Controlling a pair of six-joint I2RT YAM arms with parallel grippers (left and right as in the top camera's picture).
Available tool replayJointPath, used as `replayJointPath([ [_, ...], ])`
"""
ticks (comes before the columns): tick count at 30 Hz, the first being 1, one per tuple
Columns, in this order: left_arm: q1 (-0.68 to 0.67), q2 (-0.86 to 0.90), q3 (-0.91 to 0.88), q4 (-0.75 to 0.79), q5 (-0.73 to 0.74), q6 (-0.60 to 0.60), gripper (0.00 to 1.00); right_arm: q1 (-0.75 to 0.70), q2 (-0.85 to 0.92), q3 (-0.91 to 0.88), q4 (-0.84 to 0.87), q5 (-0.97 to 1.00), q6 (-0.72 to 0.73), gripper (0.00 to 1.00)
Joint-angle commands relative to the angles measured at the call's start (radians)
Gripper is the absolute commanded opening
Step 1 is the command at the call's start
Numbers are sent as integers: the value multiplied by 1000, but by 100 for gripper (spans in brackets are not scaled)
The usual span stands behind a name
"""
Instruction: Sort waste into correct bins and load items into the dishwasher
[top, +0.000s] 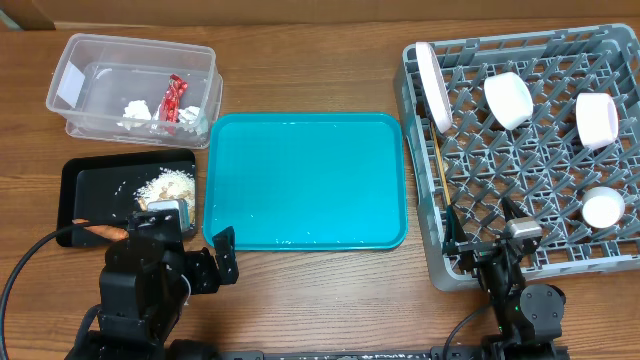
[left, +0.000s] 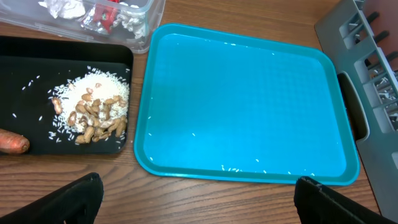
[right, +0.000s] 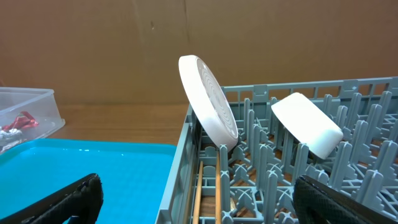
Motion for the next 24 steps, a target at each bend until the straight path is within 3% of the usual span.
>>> replayJointPath([
  [1, 3, 1, -6, 1, -13, -10, 100, 4, -12, -10, 6, -1, -7, 100],
  [16, -2, -30, -10, 0, -13, -10, 100, 4, -12, -10, 6, -1, -7, 100],
  [19, 5, -69, -18, -29, -63, 42, 100, 4, -12, -10, 6, -1, -7, 100],
  [24, 25, -199, -159, 76, -92, 101, 100, 4, -12, -10, 6, -1, -7, 100],
])
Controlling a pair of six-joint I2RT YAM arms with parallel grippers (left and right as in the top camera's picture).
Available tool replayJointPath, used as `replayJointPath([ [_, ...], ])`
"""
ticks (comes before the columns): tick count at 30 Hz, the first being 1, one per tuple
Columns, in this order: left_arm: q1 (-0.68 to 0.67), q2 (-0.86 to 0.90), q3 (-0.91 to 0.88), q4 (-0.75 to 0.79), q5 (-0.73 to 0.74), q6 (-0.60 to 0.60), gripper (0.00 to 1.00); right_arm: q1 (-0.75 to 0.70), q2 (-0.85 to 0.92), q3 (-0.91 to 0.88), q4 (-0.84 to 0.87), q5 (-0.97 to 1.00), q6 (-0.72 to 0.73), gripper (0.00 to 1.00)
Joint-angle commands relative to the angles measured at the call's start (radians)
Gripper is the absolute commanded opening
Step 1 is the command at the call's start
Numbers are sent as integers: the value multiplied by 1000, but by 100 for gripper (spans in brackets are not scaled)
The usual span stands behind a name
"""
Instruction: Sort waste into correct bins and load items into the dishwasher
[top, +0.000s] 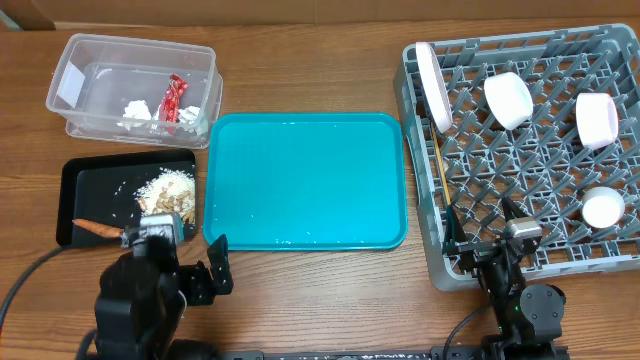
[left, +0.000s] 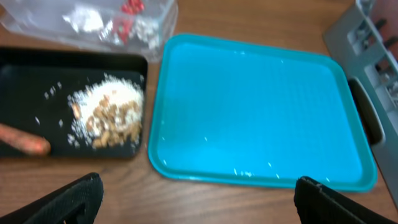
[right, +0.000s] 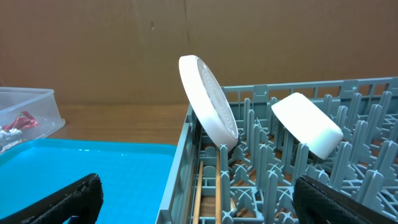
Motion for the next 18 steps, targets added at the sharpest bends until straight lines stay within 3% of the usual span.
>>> replayJointPath([
  [1, 19, -105, -135, 91, -39, 65, 100, 4, -12, -10, 5, -1, -7, 100],
  [9, 29, -406, -565, 536, -35, 64, 100, 4, -12, -10, 6, -1, -7, 100],
  [16, 30, -449, -812, 1002, -41, 66, 100, 4, -12, -10, 5, -1, -7, 100],
  [18, 31, -449, -845, 1070, -40, 73, 100, 4, -12, -10, 5, -1, -7, 100],
])
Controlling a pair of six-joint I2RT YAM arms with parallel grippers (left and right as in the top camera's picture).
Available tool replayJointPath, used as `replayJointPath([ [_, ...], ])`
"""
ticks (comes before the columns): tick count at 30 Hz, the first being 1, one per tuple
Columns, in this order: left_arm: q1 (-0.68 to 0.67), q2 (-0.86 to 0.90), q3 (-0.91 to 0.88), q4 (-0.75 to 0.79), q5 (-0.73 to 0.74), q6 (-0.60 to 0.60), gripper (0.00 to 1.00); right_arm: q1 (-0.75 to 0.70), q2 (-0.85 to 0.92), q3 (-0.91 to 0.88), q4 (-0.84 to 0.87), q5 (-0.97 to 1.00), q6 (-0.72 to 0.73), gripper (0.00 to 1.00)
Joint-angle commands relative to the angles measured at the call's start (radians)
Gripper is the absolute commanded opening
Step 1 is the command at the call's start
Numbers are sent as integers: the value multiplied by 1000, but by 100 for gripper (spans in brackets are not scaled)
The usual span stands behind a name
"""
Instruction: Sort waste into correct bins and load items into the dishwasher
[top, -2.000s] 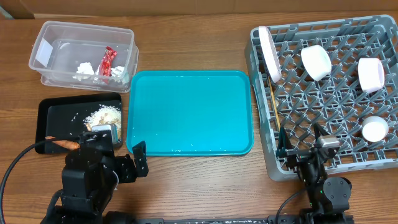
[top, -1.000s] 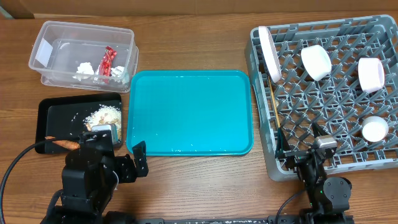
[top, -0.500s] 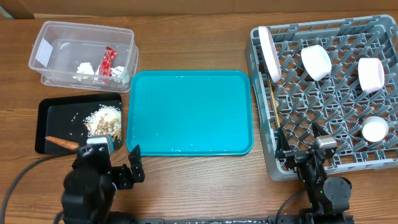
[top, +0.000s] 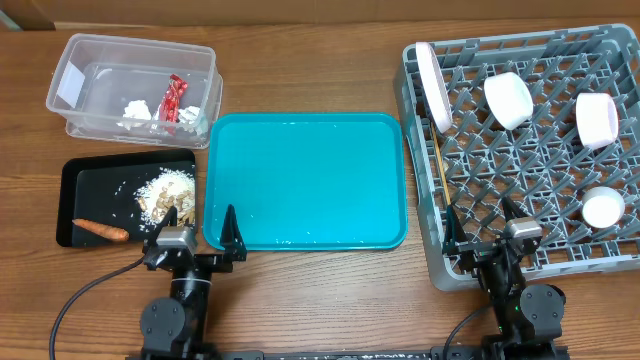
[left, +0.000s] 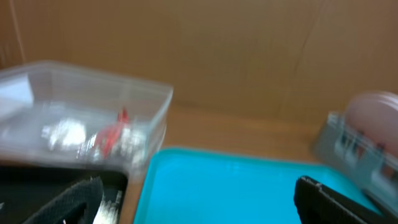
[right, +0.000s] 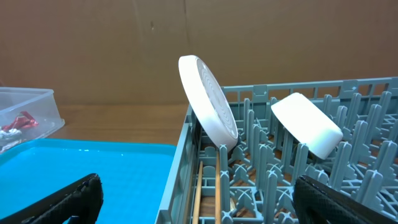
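Note:
The teal tray (top: 305, 180) lies bare in the middle of the table. A grey dish rack (top: 530, 140) on the right holds a white plate (top: 434, 85) on edge, two bowls (top: 508, 100), a cup (top: 603, 208) and chopsticks (top: 440, 165). The clear bin (top: 135, 90) holds a red wrapper (top: 173, 100) and crumpled paper. The black tray (top: 125, 200) holds rice, peanuts and a carrot (top: 100, 231). My left gripper (top: 198, 228) rests low at the front, open and empty, facing the tray (left: 249, 186). My right gripper (top: 482, 222) sits open at the rack's front edge (right: 205, 174).
The clear bin (left: 87, 124) and the rack's plate (left: 373, 112) show blurred in the left wrist view. A cardboard wall stands behind the table. Bare wood lies along the front edge between the two arm bases.
My left arm has dropped back to its low rest pose at the front, its camera now looking level across the table. The right arm and all objects have not moved.
My left arm stood raised over the front left, looking down on the black tray and teal tray. It then stood a little further back. Now it is folded low at the table's front. The right arm stayed parked throughout.

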Motion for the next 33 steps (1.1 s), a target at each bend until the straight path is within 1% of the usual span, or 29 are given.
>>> replayJointPath([
  [1, 13, -13, -56, 59, -14, 46, 100, 4, -12, -10, 5, 0, -7, 100],
  [5, 15, -13, -56, 4, -3, 60, 100, 4, -12, -10, 5, 0, -7, 100],
  [7, 17, -13, -55, -55, 39, 62, 100, 4, -12, -10, 5, 0, -7, 100],
  [10, 17, -13, -55, -52, 68, 63, 100, 4, -12, -10, 5, 0, -7, 100],
  [33, 17, -12, -55, -52, 67, 64, 100, 4, -12, -10, 5, 0, -7, 100],
])
